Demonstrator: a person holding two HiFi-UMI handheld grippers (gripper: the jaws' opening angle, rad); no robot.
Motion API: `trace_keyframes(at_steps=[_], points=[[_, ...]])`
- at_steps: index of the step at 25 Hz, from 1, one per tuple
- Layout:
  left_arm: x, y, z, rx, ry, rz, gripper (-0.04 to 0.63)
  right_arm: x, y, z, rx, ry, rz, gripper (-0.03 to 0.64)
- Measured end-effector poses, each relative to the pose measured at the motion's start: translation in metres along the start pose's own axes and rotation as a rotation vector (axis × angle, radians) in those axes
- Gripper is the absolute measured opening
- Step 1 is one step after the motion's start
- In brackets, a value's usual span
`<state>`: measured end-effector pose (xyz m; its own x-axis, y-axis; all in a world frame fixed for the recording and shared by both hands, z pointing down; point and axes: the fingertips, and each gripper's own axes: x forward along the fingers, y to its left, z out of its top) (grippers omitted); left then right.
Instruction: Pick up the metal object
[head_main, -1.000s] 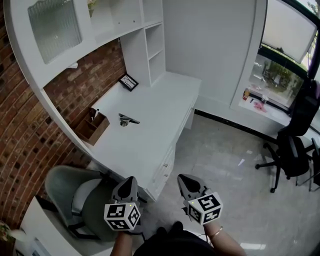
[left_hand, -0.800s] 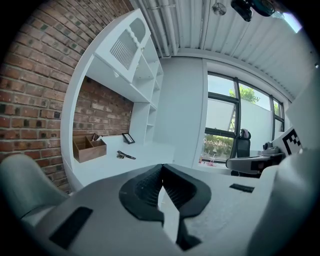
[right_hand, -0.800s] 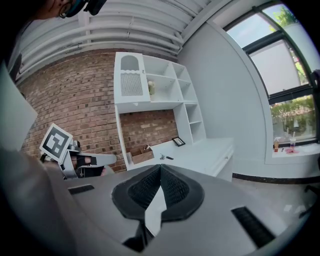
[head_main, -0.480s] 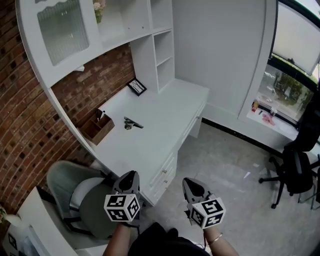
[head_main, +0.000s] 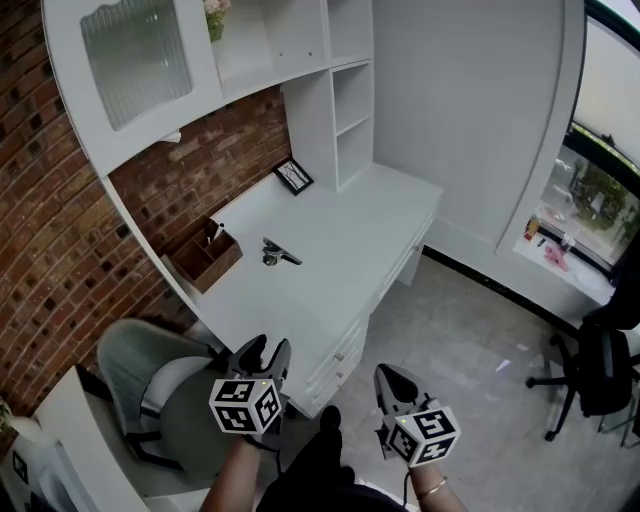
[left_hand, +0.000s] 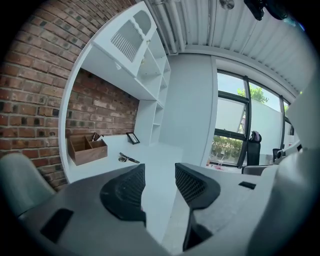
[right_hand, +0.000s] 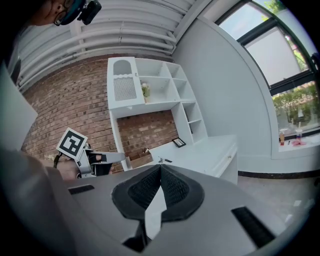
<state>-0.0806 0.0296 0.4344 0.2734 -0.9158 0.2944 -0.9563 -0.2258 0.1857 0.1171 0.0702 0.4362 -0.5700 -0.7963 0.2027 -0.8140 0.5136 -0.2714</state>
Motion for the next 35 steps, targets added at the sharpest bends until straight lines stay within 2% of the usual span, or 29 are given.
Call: trace_keyframes(at_steps=[8, 19, 26, 35], points=[[0.059, 0.047, 0.010, -0.057, 0.014, 0.045, 0.181, 0.075, -0.012, 0.010, -0.010, 0.052, 0.076, 0.005], [0.161, 0.113, 0.021, -0.173, 0.091, 0.072, 0.181, 0.188, -0.042, 0.028, 0.023, 0.128, 0.096, 0.005], [0.208, 0.153, 0.018, -0.235, 0.146, 0.066, 0.183, 0.252, -0.038, 0.027, 0.023, 0.179, 0.126, 0.005], [0.252, 0.185, 0.008, -0.285, 0.215, 0.062, 0.183, 0.298, -0.032, 0.021, 0.048, 0.219, 0.147, 0.005]])
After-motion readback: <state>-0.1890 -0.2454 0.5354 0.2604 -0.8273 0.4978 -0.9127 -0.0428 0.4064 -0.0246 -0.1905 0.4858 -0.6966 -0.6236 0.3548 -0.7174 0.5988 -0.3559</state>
